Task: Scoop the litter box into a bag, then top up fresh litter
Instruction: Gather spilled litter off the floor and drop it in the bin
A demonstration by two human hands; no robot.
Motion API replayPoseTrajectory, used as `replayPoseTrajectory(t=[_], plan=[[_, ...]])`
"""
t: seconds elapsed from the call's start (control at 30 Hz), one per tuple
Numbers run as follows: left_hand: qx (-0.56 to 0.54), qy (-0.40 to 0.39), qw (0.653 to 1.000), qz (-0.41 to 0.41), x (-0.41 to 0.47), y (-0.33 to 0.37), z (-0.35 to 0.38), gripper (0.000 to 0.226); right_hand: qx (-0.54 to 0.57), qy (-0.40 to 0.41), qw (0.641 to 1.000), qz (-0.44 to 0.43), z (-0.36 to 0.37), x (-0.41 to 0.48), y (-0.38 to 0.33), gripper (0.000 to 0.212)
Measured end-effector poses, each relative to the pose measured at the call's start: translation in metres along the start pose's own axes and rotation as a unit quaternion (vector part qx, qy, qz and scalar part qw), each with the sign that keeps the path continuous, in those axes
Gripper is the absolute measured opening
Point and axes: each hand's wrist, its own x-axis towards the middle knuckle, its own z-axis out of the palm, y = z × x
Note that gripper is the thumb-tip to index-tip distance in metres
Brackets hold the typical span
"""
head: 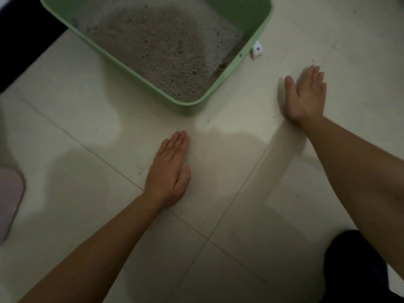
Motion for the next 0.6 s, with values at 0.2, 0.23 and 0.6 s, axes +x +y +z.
replayPoseTrajectory(t=[0.2, 0.23, 0.6], plan=[[-0.009, -0.003, 1.000, -0.007, 0.002, -0.002, -0.001, 0.068, -0.016, -0.042, 0.975, -0.217, 0.021, 0.007, -0.080, 0.071], [-0.013, -0.007, 1.000, -0.009, 0.002, -0.002, -0.001, 0.068, -0.025, -0.048, 0.973, -0.224, 0.024, -0.003, -0.083, 0.070], [-0.030, 0.009, 0.999, -0.014, -0.004, 0.005, -0.003, 0.063, -0.077, -0.153, 0.875, -0.453, 0.039, -0.174, -0.045, 0.063]])
